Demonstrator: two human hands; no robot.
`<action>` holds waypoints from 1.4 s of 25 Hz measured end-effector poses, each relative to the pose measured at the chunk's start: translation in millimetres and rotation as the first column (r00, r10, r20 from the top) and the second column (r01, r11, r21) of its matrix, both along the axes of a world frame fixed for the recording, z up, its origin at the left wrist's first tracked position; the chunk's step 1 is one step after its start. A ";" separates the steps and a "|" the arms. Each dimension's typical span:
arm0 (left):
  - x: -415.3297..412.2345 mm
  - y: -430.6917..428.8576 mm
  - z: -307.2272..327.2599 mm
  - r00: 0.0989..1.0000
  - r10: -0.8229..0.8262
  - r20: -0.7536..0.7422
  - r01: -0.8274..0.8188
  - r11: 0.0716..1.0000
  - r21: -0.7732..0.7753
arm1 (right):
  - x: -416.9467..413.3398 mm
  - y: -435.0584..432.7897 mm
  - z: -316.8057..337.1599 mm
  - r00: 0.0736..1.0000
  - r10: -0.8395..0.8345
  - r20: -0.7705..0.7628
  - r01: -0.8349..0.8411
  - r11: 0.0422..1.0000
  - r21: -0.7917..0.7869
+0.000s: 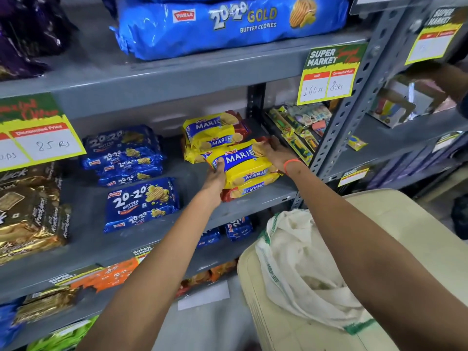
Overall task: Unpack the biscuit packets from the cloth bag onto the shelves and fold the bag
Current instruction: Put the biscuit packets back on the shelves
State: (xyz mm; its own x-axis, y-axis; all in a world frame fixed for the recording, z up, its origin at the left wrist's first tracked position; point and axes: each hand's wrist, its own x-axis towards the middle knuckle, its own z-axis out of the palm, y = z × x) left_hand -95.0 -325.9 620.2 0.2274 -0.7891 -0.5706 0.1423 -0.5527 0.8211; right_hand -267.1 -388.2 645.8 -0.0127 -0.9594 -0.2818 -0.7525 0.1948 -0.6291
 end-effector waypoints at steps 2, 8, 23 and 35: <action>0.2 3.1 2.8 0.997 0.020 0.069 -0.018 1.000 -0.017 | 2.4 11.0 7.2 0.992 -0.006 -0.125 0.000 0.999 -0.049; -31.8 40.6 24.3 0.881 0.012 0.473 0.008 0.999 -0.040 | -18.3 74.8 38.6 0.975 0.043 -0.217 -0.059 0.996 -0.067; -284.2 237.3 -47.2 0.622 -0.757 0.201 0.753 0.649 0.115 | -239.4 430.5 -26.9 0.648 -0.749 -0.139 0.757 0.613 0.227; -465.6 323.8 -83.9 -0.152 -0.927 0.343 0.983 -0.107 0.146 | -239.3 574.6 -123.2 -0.462 -0.821 0.335 0.825 -0.260 0.502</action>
